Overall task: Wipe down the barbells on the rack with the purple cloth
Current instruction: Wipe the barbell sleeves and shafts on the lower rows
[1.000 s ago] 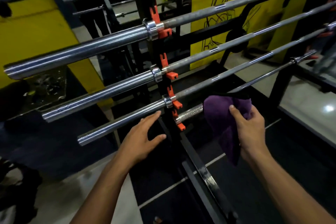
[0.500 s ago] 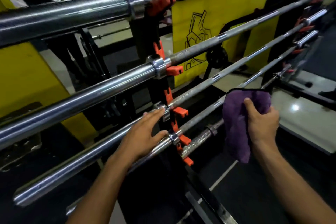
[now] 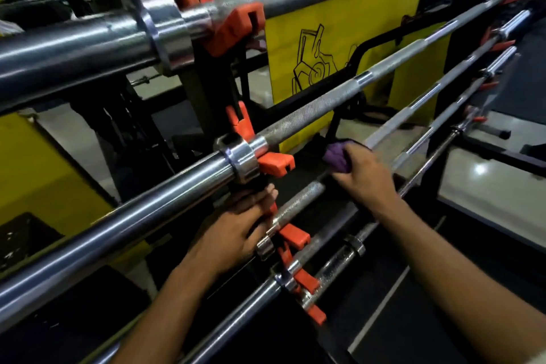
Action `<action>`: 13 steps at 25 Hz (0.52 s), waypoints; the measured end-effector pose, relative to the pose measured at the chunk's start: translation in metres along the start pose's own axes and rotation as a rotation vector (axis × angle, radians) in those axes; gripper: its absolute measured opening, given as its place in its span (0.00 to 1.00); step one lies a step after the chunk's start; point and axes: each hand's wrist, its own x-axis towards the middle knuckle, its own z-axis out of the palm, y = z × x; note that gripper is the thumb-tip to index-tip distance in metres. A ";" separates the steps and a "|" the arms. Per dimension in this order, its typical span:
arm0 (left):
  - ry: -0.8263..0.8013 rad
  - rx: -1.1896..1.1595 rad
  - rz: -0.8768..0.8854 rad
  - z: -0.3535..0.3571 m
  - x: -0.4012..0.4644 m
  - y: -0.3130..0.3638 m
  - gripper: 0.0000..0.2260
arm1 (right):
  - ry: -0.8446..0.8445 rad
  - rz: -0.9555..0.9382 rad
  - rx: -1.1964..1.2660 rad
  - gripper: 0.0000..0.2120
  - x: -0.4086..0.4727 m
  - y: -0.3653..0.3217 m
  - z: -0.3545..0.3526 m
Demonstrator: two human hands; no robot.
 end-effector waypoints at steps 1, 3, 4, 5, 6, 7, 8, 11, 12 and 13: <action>-0.006 -0.009 0.011 0.006 -0.002 -0.005 0.24 | -0.095 -0.022 -0.065 0.23 0.003 0.007 0.017; -0.026 -0.038 0.000 0.010 -0.006 -0.007 0.26 | -0.174 -0.022 -0.129 0.26 0.008 0.013 0.030; -0.030 -0.047 -0.007 0.009 -0.006 -0.007 0.27 | -0.175 -0.013 -0.149 0.26 0.011 0.014 0.032; -0.040 -0.054 -0.007 0.007 -0.004 -0.006 0.28 | -0.174 -0.002 -0.185 0.26 0.015 0.013 0.030; -0.065 -0.046 -0.002 0.005 -0.005 -0.005 0.28 | -0.186 0.007 -0.210 0.26 0.017 0.012 0.028; -0.110 -0.037 -0.006 0.004 -0.008 -0.004 0.28 | -0.210 0.010 -0.198 0.28 0.016 0.008 0.025; -0.156 -0.024 -0.013 0.004 -0.014 -0.003 0.29 | -0.253 -0.007 -0.166 0.30 0.010 0.002 0.022; -0.199 0.042 -0.077 0.009 -0.037 0.000 0.27 | -0.417 -0.158 -0.002 0.35 -0.020 -0.036 0.020; -0.187 0.038 -0.102 0.010 -0.043 -0.002 0.27 | -0.470 -0.218 0.053 0.34 -0.030 -0.050 0.020; -0.178 0.020 -0.122 0.010 -0.045 -0.003 0.27 | -0.504 -0.265 0.096 0.32 -0.040 -0.061 0.021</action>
